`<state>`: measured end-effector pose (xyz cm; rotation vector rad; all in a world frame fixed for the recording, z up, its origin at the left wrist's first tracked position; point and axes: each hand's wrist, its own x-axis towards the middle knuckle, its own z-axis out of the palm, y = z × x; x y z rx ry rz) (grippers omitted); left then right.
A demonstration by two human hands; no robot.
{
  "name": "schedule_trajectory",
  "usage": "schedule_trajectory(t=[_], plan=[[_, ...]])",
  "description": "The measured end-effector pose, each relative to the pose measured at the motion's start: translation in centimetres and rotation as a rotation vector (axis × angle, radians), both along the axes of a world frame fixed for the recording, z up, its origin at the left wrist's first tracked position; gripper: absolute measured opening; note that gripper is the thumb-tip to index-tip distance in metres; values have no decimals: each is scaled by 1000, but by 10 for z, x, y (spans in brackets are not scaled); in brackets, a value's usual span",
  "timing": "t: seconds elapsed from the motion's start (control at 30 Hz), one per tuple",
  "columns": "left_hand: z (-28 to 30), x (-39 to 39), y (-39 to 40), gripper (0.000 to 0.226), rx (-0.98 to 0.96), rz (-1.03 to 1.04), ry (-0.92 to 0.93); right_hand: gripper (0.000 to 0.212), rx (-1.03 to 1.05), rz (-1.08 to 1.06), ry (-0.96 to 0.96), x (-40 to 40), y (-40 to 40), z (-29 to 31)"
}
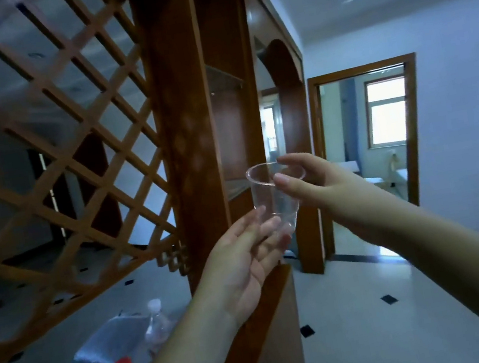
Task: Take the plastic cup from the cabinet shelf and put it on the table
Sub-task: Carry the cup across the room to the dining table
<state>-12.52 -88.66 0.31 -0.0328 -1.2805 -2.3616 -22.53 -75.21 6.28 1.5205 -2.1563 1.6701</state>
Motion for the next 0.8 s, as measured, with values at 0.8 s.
schedule_trajectory(t=[0.8], plan=[[-38,-320,307,28,-26,-617,-284,80,-49,-666,-82,-206,335,-50]])
